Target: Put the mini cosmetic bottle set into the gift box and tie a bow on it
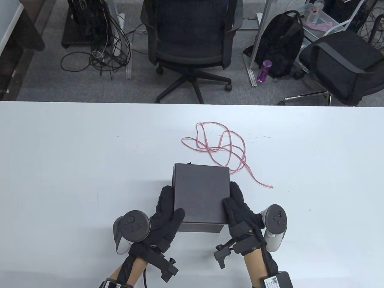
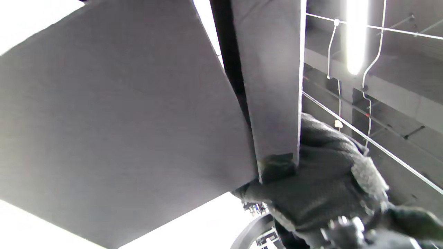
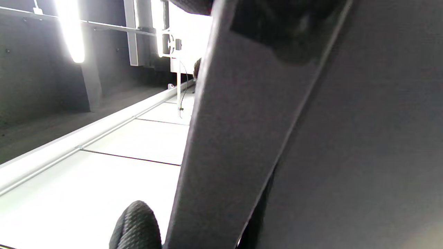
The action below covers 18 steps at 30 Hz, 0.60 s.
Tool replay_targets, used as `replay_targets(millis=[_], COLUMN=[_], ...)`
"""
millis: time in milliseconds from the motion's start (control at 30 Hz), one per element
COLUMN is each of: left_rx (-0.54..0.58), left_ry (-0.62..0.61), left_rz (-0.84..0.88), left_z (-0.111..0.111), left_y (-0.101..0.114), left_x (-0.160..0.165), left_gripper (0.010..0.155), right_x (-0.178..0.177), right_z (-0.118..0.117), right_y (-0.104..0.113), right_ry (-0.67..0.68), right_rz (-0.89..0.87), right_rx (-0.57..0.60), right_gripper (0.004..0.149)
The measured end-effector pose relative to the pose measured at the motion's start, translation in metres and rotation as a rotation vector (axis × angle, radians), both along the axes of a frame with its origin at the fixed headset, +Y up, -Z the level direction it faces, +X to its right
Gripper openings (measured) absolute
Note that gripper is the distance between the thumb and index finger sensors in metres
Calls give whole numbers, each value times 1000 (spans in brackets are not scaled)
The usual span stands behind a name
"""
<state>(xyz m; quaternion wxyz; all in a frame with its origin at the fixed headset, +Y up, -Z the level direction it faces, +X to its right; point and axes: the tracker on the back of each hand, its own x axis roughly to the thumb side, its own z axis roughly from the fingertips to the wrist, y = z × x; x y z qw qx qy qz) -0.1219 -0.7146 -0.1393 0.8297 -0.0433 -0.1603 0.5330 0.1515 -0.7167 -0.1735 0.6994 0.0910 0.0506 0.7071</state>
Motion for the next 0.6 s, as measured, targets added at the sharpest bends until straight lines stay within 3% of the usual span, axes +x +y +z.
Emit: replay_targets(millis=[600], left_rx=[-83], left_ry=[68], left_rz=[-24], left_z=[-6], left_y=[-19], left_x=[-4], left_gripper=[82], right_x=[-1], right_z=[-3], right_y=[-8], right_ry=[103], right_rz=[153], right_rx=[17], right_gripper=[69])
